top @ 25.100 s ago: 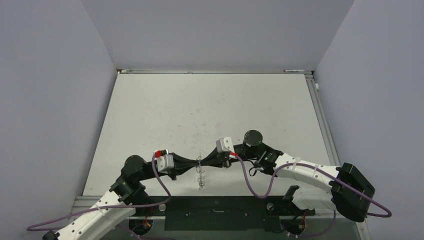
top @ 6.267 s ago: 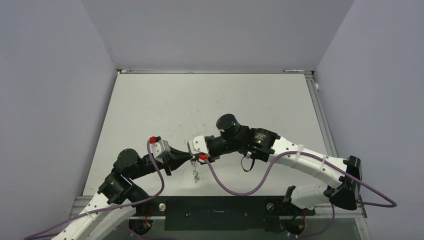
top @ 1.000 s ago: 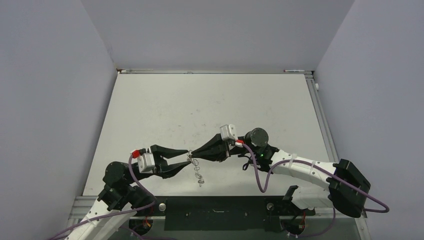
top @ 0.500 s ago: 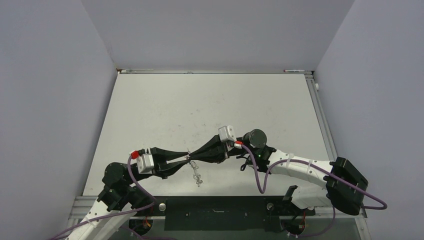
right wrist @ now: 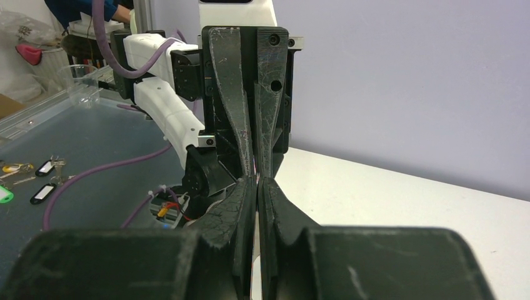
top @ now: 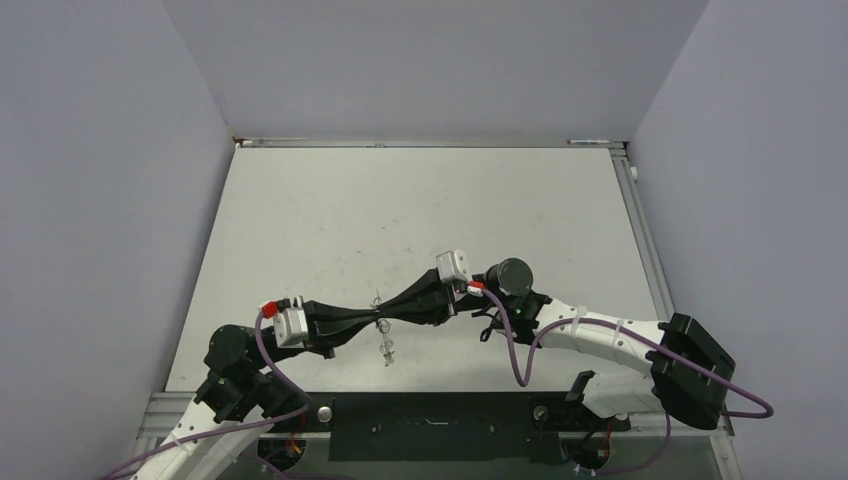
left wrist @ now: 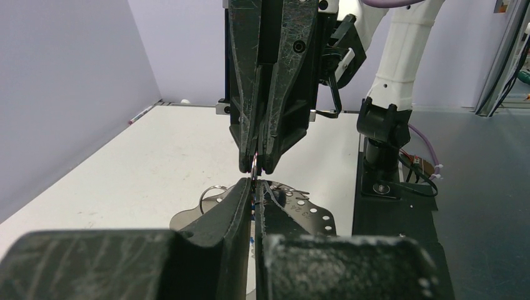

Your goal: Put the keys on the keyring

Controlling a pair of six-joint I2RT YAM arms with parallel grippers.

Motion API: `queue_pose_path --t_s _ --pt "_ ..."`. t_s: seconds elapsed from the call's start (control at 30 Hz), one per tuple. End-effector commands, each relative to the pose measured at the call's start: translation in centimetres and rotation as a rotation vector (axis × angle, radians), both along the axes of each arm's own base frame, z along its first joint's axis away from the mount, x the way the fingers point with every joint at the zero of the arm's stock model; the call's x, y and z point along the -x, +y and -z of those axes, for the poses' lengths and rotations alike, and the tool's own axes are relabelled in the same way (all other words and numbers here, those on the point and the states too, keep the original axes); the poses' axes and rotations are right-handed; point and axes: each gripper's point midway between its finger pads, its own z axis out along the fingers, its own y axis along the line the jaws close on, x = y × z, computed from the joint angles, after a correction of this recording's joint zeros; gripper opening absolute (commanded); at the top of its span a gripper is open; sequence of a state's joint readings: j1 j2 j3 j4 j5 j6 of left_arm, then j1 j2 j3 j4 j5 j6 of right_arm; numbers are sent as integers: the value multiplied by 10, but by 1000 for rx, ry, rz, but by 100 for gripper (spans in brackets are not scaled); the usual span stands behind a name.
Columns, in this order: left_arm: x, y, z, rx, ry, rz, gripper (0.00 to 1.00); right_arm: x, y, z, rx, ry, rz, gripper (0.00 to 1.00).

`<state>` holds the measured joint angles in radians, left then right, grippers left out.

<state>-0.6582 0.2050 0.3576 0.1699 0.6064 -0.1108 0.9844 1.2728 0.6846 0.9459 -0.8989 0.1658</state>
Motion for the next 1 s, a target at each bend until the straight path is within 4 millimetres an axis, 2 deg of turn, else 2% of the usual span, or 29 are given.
queue_pose_path --t_s 0.0,0.1,0.13,0.17,0.27,0.3,0.33,0.5,0.57,0.7,0.83,0.97 --pt "-5 4 -9 10 -14 -38 0 14 2 -33 -98 -86 -60 5" --pt "-12 6 -8 -7 6 -79 0 15 2 -28 -82 -86 -63 5" --pt "-13 6 -7 -12 10 -83 0 14 3 -26 -66 -90 -57 8" --pt "-13 6 -7 -17 16 -85 0 11 3 -25 -45 -103 -41 15" --pt "-17 7 -4 -36 28 -101 0 -5 5 -16 68 -145 40 48" --pt "-19 8 -4 -40 28 -113 0 -10 3 -13 117 -153 64 65" --pt "-20 8 -4 -43 28 -121 0 -15 0 -14 140 -172 88 73" --pt "-21 6 1 -58 38 -113 0 -25 -14 -21 242 -286 131 74" --pt "-22 4 3 -66 47 -109 0 -24 -17 -14 319 -292 112 69" --pt "-24 2 8 -78 66 -101 0 -19 -19 -2 437 -312 27 64" --pt "-25 -1 12 -92 89 -95 0 -20 -14 2 506 -306 -17 51" --pt "-28 -1 14 -100 106 -101 0 -21 -8 6 539 -306 -25 50"
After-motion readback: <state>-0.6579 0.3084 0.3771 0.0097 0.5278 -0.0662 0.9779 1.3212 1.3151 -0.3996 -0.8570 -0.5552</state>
